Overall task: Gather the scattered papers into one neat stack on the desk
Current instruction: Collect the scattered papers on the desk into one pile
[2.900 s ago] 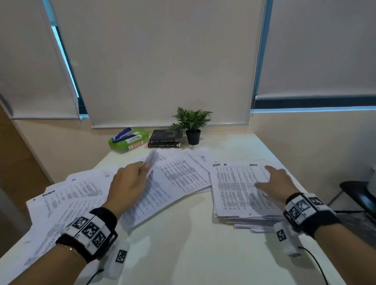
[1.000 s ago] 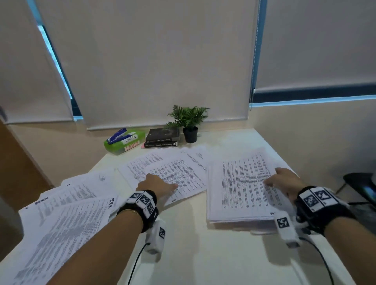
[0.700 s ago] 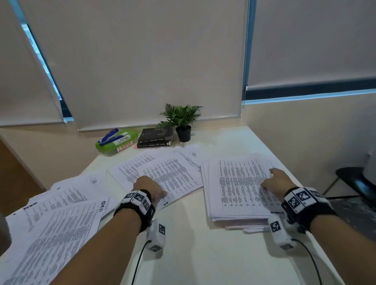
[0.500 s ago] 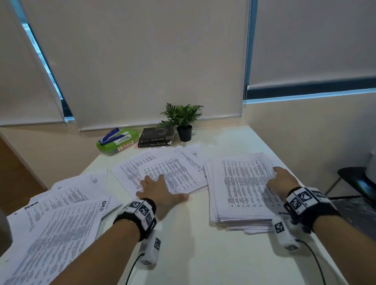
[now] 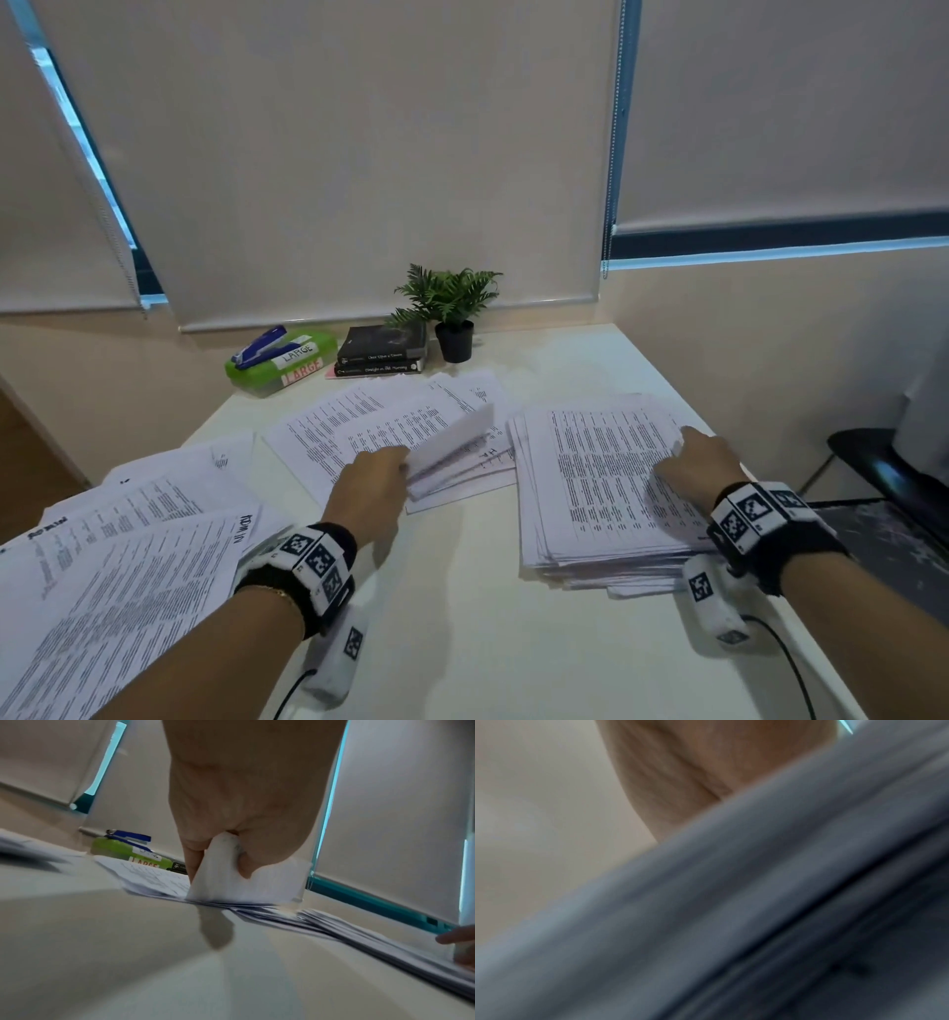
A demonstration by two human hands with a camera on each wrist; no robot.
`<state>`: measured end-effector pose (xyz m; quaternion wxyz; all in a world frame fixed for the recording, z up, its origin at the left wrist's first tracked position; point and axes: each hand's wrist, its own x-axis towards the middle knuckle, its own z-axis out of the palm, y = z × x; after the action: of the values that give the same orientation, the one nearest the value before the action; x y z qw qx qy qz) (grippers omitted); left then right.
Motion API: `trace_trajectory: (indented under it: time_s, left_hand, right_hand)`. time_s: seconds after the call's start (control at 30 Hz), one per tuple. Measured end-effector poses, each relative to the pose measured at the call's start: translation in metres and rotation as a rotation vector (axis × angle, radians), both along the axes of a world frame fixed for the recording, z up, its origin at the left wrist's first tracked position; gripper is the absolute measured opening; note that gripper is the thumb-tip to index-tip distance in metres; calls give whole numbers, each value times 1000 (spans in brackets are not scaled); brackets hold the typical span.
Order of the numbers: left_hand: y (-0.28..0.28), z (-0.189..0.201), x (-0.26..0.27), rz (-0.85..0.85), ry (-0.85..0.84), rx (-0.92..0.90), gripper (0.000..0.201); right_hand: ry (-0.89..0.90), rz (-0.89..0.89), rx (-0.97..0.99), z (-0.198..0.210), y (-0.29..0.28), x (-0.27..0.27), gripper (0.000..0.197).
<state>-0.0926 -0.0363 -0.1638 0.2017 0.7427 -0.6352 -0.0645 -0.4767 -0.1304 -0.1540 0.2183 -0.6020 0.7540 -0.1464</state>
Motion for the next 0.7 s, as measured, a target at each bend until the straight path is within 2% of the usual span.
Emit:
trace_trajectory:
  time_s: [0.07,0.13,0.2,0.3,0.4,0.47,0.53,0.57,0.6,0.67,0.7]
  left_hand:
    - [4,6,5,75,62,-71,30]
    - [8,11,10,140,75,-152,25]
    - [13,20,12,195,94,-221,24]
    - [22,36,8,180,141,-351,21]
    - [32,45,-3,26,123,-383,26]
    - [39,47,-13,-162,112,-328,33]
    - [43,42,-21,-356,50,-230,38]
    - [44,38,-25,-434,-6,-182,38]
    - [43,33,-29,-504,-61,-148,38]
    - [39,24,-35,-614,-103,-81,37]
    - [36,21,-36,-639,-94,-45,38]
  right_hand:
    - [12,16,-5,5,3,9,63]
    - [10,71,-57,13,9,23,69]
    - [-57,156,-141,21,17,39,70]
    - [-333,281,-188,28,28,68,56]
    - [-740,305,16,38,38,101,50]
    - [-1027,219,175,43,38,114,60]
    - [-1200,176,311,47,36,117,72]
    - [-1243,207,349,47,34,115,72]
    - [-1225,255,360,48,34,113,62]
    - [-1059,298,266,44,32,106,29]
    - [-927,280,184,40,28,100,18]
